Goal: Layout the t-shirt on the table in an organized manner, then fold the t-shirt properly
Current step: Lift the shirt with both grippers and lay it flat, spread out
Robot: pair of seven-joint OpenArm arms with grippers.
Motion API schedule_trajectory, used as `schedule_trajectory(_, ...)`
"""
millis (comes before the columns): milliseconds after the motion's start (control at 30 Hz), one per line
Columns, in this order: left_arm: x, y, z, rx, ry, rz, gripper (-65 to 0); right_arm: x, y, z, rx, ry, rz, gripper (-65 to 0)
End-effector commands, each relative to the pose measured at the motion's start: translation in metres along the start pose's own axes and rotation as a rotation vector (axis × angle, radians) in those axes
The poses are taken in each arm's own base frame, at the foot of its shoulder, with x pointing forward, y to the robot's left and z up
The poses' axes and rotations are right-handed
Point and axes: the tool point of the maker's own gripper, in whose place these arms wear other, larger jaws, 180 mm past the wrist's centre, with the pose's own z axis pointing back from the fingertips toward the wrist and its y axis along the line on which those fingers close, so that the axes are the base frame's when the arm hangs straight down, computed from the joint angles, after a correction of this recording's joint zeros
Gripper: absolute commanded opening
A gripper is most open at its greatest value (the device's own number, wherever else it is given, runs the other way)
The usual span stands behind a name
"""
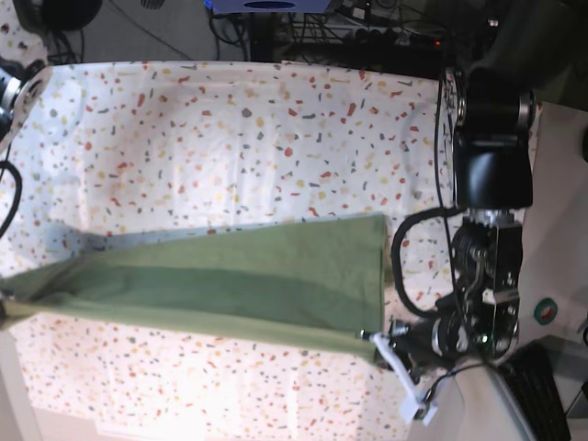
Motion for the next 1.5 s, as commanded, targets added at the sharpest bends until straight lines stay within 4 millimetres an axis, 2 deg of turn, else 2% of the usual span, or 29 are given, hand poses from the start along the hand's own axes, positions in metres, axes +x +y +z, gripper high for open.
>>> schedule_trajectory(0,0.046,-0.001,0.008,-0.003,-0.098,-0.018,-65.0,0.040,-0.016,0.010,-0.029,-0.085,0.013,-65.0)
schedule_trajectory(100,0.105,-0.010,0.010,-0.026,-0.177,-0.020,-65.0,0.098,-0.024,0.016,-0.028,-0.182,0.030,-65.0)
schedule_trajectory(167,0.152,-0.018,0.018,-0.044,-0.268,-0.023,-65.0,0.137,-0.031,0.027,-0.038,-0.272,0.040,-65.0)
schedule_trajectory(333,0.248,-0.038,0.049,-0.087,-0.430,-0.022,-65.0,0.220,-0.057,0.075,-0.144,-0.448,0.047,-65.0)
schedule_trajectory(367,0.265,-0.043,0.058,-0.098,-0.462,-0.025,-65.0,0.233,-0.062,0.088,-0.161,-0.478,0.055,-65.0)
schedule_trajectory(467,0.295,-0.048,0.083,-0.102,-0.531,-0.047,-65.0,0.260,-0.077,0.120,-0.205,-0.550,0.059,-65.0)
schedule_trajectory(533,0.303,-0.054,0.096,-0.124,-0.572,-0.049,-65.0,0.259,-0.078,0.131,-0.232,-0.547,0.081,-65.0)
schedule_trajectory(567,0.297,-0.054,0.094,-0.136,-0.572,-0.040,-65.0,0.251,-0.078,0.131,-0.244,-0.520,0.086,-65.0)
schedule_trajectory(633,0.270,-0.044,0.084,-0.130,-0.537,-0.030,-65.0,0.226,-0.080,0.129,-0.268,-0.458,0.079,-65.0)
schedule_trajectory(700,0.235,-0.040,0.068,-0.125,-0.459,-0.026,-65.0,0.192,-0.078,0.119,-0.283,-0.380,0.087,-65.0)
schedule_trajectory(733,0.213,-0.039,0.060,-0.123,-0.419,-0.025,-65.0,0.171,-0.069,0.107,-0.271,-0.333,0.090,-65.0)
schedule_trajectory(833,0.135,-0.034,0.033,-0.108,-0.298,-0.010,-65.0,0.101,-0.046,0.073,-0.226,-0.205,0.079,-65.0)
schedule_trajectory(900,0.073,-0.036,0.015,-0.114,-0.207,0.016,-65.0,0.048,-0.024,0.047,-0.166,-0.119,0.041,-65.0)
schedule_trajectory(1033,-0.046,-0.035,-0.009,-0.114,-0.013,0.083,-65.0,-0.050,0.022,0.012,-0.052,0.037,-0.017,-65.0)
schedule_trajectory(1133,-0.107,-0.036,-0.012,-0.109,0.045,0.124,-65.0,-0.107,0.049,-0.004,0.017,0.109,-0.074,-65.0)
schedule_trajectory(1300,-0.159,-0.032,-0.007,-0.093,0.114,0.143,-65.0,-0.172,0.065,-0.007,0.057,0.225,-0.130,-65.0)
schedule_trajectory(1400,-0.170,-0.029,-0.005,-0.086,0.135,0.144,-65.0,-0.188,0.067,-0.004,0.060,0.259,-0.134,-65.0)
schedule_trajectory(1467,-0.179,-0.029,-0.004,-0.085,0.151,0.150,-65.0,-0.191,0.067,-0.003,0.060,0.266,-0.136,-65.0)
